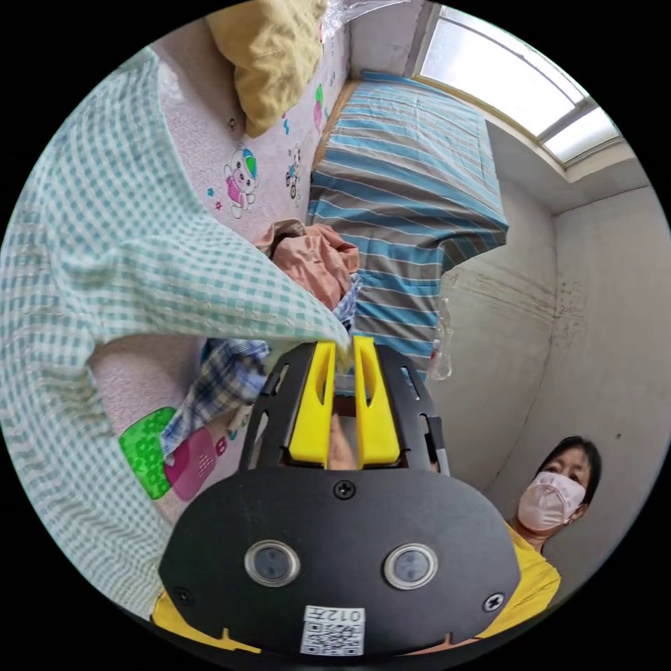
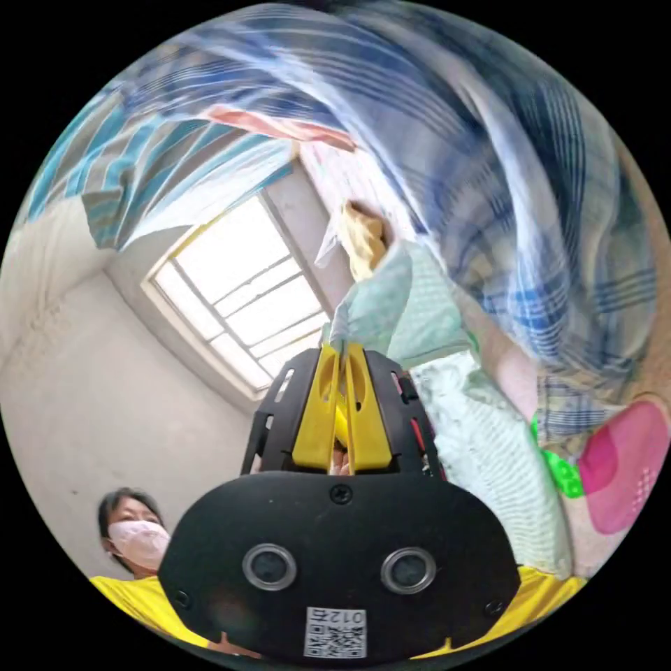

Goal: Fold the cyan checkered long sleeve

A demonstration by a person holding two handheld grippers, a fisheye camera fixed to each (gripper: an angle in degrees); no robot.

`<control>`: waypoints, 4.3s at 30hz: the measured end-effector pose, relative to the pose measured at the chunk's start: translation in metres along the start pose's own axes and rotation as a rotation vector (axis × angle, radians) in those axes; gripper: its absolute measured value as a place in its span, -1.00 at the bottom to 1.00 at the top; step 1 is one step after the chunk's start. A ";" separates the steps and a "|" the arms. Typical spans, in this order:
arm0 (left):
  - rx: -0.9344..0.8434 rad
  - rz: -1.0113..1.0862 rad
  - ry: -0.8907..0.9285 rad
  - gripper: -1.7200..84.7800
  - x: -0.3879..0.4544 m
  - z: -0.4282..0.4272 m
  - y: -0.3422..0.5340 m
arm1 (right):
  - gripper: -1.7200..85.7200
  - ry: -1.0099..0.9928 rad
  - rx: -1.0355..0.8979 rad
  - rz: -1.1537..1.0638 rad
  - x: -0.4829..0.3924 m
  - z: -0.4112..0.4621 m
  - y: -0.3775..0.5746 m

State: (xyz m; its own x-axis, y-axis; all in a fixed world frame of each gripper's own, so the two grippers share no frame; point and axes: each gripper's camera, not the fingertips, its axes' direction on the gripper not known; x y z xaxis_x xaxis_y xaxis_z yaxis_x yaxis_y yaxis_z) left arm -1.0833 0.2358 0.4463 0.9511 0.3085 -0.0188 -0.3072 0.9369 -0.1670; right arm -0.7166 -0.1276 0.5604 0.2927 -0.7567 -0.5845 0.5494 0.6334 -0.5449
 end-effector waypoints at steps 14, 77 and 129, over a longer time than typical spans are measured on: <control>-0.048 0.011 -0.332 -0.77 -0.007 -0.092 0.031 | -0.93 0.573 -0.532 -0.655 -0.159 0.129 -0.072; 0.305 0.122 -0.912 -0.76 0.086 -0.424 -0.246 | -0.77 1.104 -0.890 -0.888 0.375 0.765 -0.001; 0.272 0.264 -0.918 -0.95 -0.020 -0.463 -0.235 | -0.87 1.141 -1.522 -1.881 0.499 0.800 0.132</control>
State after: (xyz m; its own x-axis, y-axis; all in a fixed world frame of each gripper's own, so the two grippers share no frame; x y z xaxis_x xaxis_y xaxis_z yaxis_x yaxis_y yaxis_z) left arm -1.0143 -0.0670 0.0294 0.4912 0.4126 0.7671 -0.6120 0.7902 -0.0331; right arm 0.1285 -0.5511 0.6775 -0.0655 -0.3704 0.9265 -0.9880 -0.1061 -0.1123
